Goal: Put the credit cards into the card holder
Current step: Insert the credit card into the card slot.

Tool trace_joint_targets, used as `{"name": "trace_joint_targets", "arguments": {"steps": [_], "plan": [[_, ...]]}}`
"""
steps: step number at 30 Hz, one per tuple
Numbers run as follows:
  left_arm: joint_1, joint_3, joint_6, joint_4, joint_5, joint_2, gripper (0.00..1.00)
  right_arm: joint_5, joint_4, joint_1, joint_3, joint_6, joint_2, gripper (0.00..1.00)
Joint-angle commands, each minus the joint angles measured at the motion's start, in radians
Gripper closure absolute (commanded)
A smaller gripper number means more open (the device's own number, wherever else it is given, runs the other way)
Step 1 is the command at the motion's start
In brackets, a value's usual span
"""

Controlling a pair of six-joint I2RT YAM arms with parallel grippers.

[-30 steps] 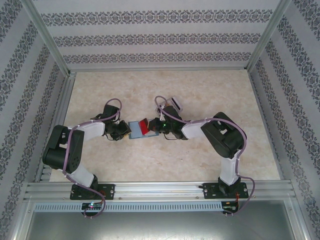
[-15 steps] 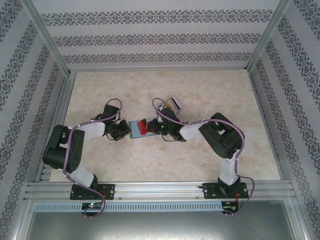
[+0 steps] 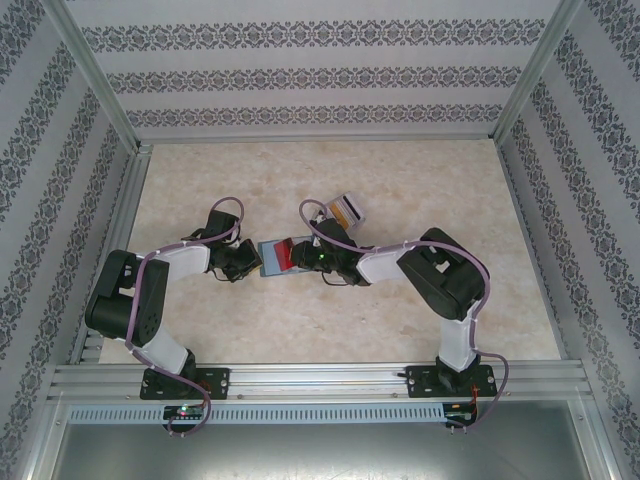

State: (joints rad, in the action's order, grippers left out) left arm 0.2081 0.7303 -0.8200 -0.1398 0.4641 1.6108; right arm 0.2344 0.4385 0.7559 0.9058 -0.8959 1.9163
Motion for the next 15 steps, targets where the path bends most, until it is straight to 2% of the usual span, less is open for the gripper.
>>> {"name": "trace_joint_targets", "arguments": {"steps": [1,8,10,15], "plan": [[0.014,-0.017,0.005,0.036,0.008,0.017,0.95,-0.067,-0.154,0.013,0.002,0.078,-0.062,0.75],[0.014,-0.016,0.005,0.041,0.003,0.018,0.95,-0.135,-0.338,0.014,0.058,0.188,-0.139,0.67],[0.014,-0.012,0.007,0.037,0.006,0.023,0.95,-0.151,-0.359,0.009,0.063,0.206,-0.151,0.67],[0.014,-0.006,0.007,0.04,0.009,0.029,0.95,-0.053,-0.377,-0.036,0.102,0.233,-0.108,0.75]]}}
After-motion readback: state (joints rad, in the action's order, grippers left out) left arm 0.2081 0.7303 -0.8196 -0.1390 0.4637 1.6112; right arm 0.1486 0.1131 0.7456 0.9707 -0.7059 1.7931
